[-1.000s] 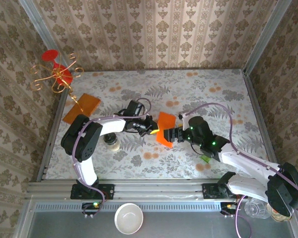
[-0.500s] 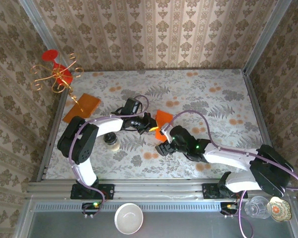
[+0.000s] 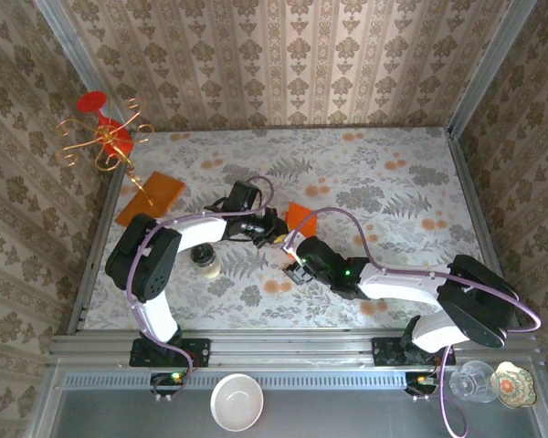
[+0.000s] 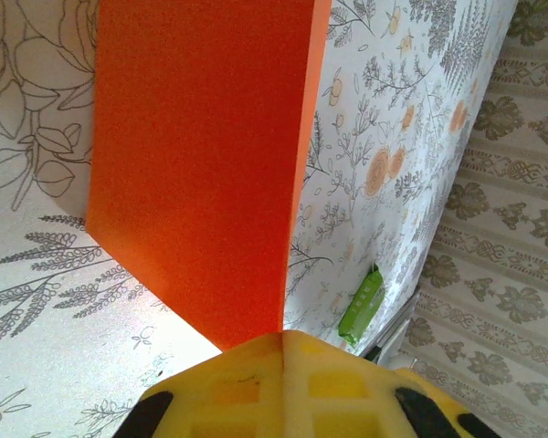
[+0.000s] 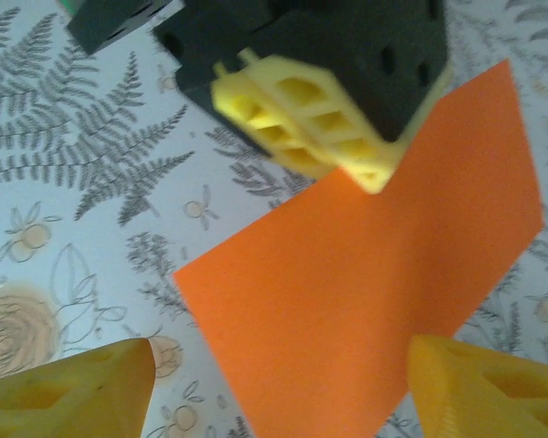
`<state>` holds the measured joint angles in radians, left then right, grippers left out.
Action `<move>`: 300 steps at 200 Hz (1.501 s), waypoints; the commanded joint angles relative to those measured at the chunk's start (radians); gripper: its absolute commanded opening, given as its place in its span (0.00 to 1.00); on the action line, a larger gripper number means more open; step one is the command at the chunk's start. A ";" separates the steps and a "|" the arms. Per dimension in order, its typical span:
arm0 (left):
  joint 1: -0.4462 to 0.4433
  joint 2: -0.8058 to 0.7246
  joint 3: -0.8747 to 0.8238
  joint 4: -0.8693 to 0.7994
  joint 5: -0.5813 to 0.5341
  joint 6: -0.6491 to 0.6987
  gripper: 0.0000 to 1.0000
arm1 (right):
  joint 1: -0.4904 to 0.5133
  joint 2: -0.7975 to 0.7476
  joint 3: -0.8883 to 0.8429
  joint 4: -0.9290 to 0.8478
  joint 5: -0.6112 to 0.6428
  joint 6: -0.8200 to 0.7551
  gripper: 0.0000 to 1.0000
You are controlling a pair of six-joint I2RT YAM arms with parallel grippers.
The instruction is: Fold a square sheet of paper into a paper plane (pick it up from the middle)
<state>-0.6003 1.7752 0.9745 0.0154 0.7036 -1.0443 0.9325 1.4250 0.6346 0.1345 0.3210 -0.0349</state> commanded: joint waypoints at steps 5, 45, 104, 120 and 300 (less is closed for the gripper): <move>0.005 -0.019 -0.007 -0.024 0.011 -0.010 0.00 | 0.002 -0.007 -0.007 0.062 0.098 -0.034 0.67; 0.004 -0.011 -0.005 -0.029 0.010 -0.007 0.00 | 0.002 -0.065 -0.033 0.073 0.092 -0.048 0.52; 0.004 -0.017 -0.002 -0.032 0.013 -0.008 0.00 | 0.002 -0.044 -0.026 0.050 0.008 -0.060 0.37; 0.004 -0.020 -0.002 -0.035 0.014 -0.006 0.00 | 0.002 -0.040 -0.021 0.058 0.001 -0.056 0.35; 0.077 -0.134 0.015 -0.163 -0.050 0.099 0.35 | -0.113 -0.111 -0.107 0.063 -0.431 0.118 0.00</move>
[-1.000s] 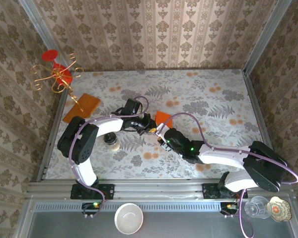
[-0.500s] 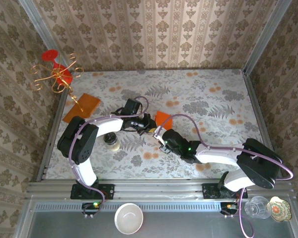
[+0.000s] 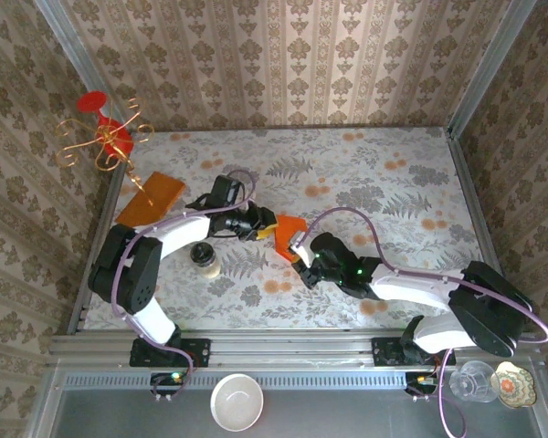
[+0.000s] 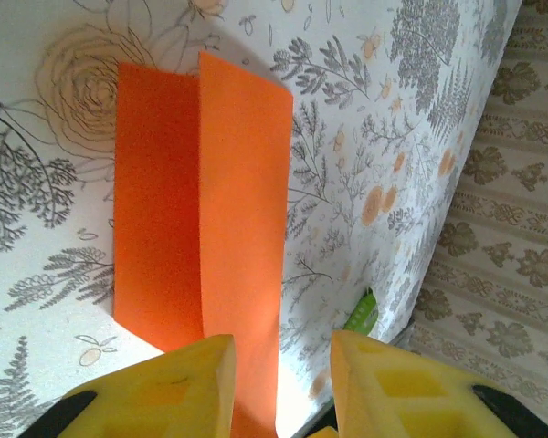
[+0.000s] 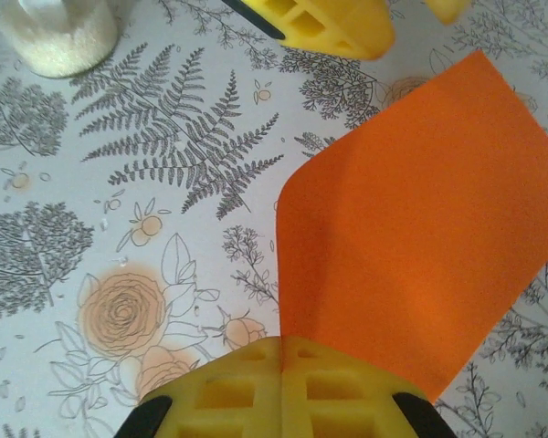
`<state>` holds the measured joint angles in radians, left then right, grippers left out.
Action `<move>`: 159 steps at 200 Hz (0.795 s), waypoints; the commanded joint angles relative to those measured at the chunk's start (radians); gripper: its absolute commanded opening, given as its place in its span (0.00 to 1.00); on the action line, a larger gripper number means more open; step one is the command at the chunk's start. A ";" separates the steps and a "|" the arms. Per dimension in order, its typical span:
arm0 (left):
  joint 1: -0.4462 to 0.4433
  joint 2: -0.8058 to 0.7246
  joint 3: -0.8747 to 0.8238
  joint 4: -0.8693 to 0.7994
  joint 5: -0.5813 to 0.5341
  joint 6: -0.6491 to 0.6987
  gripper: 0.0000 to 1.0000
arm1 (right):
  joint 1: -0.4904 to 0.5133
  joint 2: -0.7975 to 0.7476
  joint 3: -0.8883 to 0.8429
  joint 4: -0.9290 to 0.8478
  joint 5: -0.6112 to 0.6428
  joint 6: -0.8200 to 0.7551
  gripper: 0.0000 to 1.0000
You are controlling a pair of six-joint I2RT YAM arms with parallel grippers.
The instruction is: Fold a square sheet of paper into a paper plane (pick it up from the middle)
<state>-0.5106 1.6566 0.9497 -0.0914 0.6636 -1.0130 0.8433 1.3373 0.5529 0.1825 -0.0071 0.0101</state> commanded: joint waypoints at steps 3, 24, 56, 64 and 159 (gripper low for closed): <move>-0.016 -0.010 0.047 -0.061 -0.010 0.075 0.35 | -0.029 -0.024 -0.028 0.016 -0.108 0.076 0.00; -0.045 0.040 0.106 -0.098 -0.012 0.113 0.33 | -0.051 -0.022 -0.034 0.018 -0.144 0.097 0.00; -0.073 0.142 0.191 -0.132 -0.013 0.156 0.30 | -0.078 -0.014 -0.042 0.031 -0.190 0.124 0.00; -0.078 0.175 0.224 -0.152 -0.013 0.174 0.29 | -0.083 -0.008 -0.044 0.033 -0.195 0.130 0.00; -0.128 0.418 0.439 -0.407 -0.160 0.347 0.15 | -0.115 0.079 -0.010 0.011 -0.200 0.190 0.00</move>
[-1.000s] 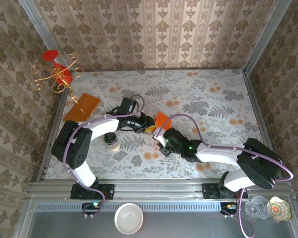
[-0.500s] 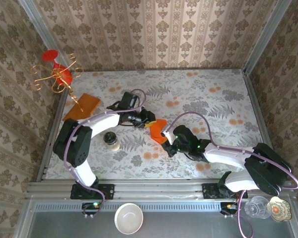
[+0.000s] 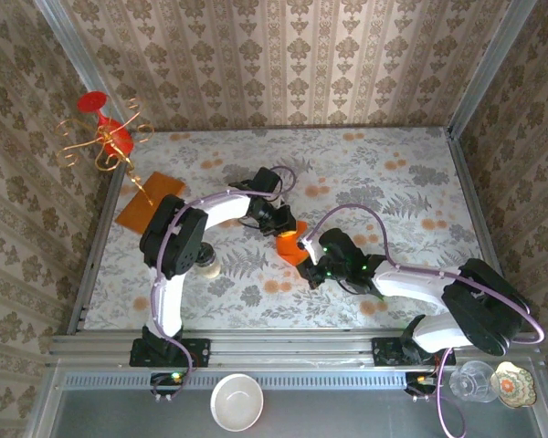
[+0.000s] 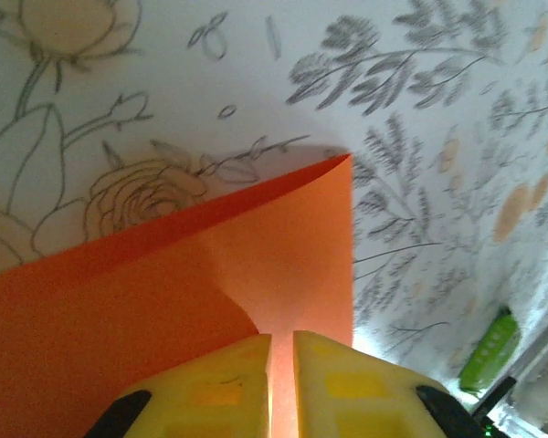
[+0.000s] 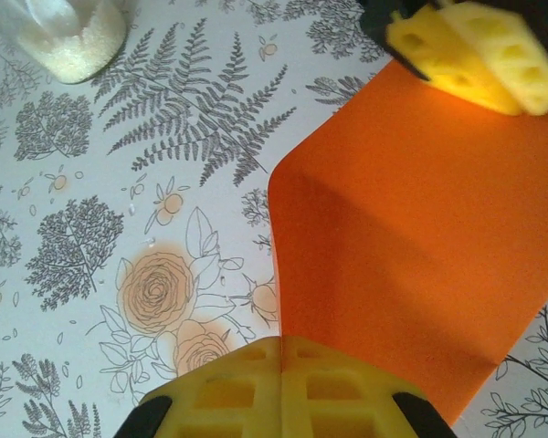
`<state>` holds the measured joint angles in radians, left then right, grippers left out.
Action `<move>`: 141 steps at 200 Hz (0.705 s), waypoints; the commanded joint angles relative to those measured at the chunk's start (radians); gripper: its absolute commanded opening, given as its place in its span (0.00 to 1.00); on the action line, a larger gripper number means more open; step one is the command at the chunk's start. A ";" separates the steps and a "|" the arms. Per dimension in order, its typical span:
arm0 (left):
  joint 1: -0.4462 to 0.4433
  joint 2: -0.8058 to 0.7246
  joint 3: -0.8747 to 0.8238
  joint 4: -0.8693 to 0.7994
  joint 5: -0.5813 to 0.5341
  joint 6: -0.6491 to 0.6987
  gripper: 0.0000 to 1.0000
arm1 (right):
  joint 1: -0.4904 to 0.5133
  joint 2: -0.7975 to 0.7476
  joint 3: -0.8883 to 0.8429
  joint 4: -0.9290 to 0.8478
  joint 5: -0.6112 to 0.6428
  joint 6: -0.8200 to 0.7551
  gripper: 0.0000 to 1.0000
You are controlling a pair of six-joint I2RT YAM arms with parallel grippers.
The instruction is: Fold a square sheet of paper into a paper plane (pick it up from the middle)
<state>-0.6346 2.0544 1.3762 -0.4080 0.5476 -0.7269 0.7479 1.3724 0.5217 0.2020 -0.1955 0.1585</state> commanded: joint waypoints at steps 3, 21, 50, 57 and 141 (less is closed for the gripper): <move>-0.004 0.022 0.011 -0.092 -0.044 0.061 0.15 | -0.024 0.049 0.023 -0.008 -0.020 0.047 0.00; -0.004 0.033 0.001 -0.098 -0.050 0.065 0.15 | -0.039 0.074 0.036 -0.012 -0.024 0.078 0.00; -0.004 0.042 -0.009 -0.098 -0.054 0.067 0.15 | -0.047 0.106 0.052 -0.025 0.020 0.115 0.00; -0.004 0.044 -0.010 -0.098 -0.054 0.066 0.14 | -0.048 0.111 0.056 -0.029 0.035 0.125 0.00; -0.004 0.045 -0.012 -0.103 -0.049 0.072 0.13 | -0.053 0.145 0.104 -0.081 0.199 0.169 0.00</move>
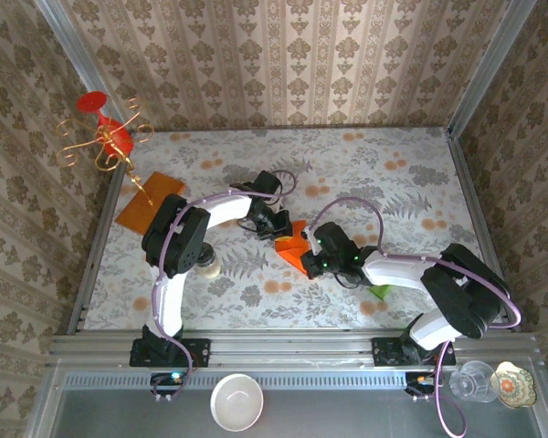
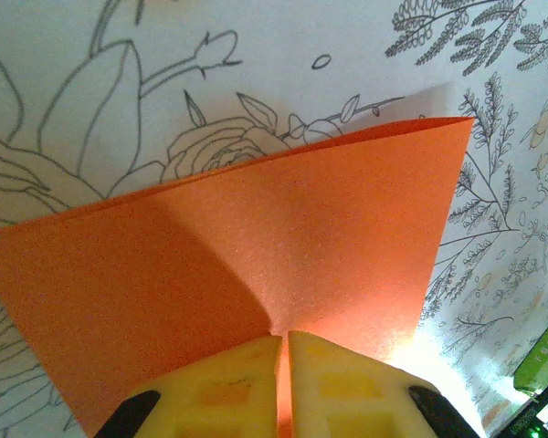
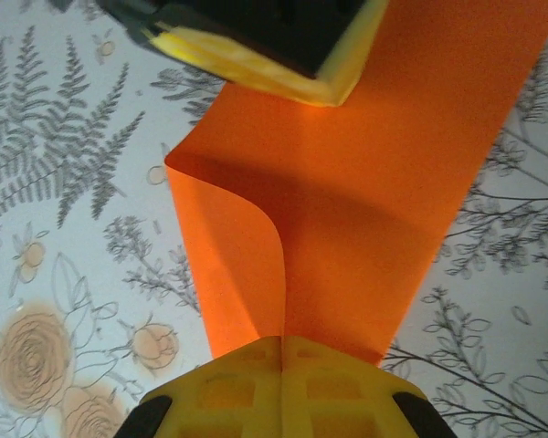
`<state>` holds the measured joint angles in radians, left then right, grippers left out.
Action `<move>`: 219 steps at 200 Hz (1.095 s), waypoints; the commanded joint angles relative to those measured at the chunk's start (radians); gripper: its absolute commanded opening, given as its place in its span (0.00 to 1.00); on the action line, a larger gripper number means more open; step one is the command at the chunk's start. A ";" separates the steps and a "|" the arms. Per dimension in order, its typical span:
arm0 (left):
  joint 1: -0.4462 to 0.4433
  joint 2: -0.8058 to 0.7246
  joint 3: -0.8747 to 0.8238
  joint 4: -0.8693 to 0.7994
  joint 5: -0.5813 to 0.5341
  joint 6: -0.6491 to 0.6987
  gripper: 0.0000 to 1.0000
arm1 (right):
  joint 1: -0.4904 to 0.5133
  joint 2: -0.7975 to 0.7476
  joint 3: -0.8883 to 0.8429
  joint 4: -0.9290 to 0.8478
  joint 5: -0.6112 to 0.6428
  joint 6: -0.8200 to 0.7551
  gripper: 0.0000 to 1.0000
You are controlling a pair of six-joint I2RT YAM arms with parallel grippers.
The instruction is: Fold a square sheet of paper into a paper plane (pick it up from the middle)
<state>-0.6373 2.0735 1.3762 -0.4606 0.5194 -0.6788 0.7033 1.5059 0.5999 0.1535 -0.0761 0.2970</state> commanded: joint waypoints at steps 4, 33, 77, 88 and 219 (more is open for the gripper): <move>-0.001 0.026 -0.012 -0.050 -0.019 0.024 0.13 | -0.008 0.011 0.026 -0.035 0.083 0.032 0.00; -0.001 0.012 -0.011 -0.039 -0.009 0.015 0.12 | -0.010 0.013 0.026 -0.042 0.094 0.039 0.00; 0.002 -0.075 0.001 0.014 -0.022 -0.016 0.14 | -0.010 0.020 0.017 -0.035 0.085 0.045 0.00; 0.007 -0.078 0.006 0.019 -0.028 -0.019 0.16 | -0.011 0.022 0.017 -0.035 0.085 0.045 0.00; 0.011 0.056 0.040 -0.041 -0.034 0.008 0.13 | -0.011 0.035 0.018 -0.039 0.079 0.051 0.00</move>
<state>-0.6212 2.0937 1.4063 -0.4488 0.5041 -0.6865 0.6983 1.5253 0.6052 0.1310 -0.0132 0.3408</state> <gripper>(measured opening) 0.133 0.065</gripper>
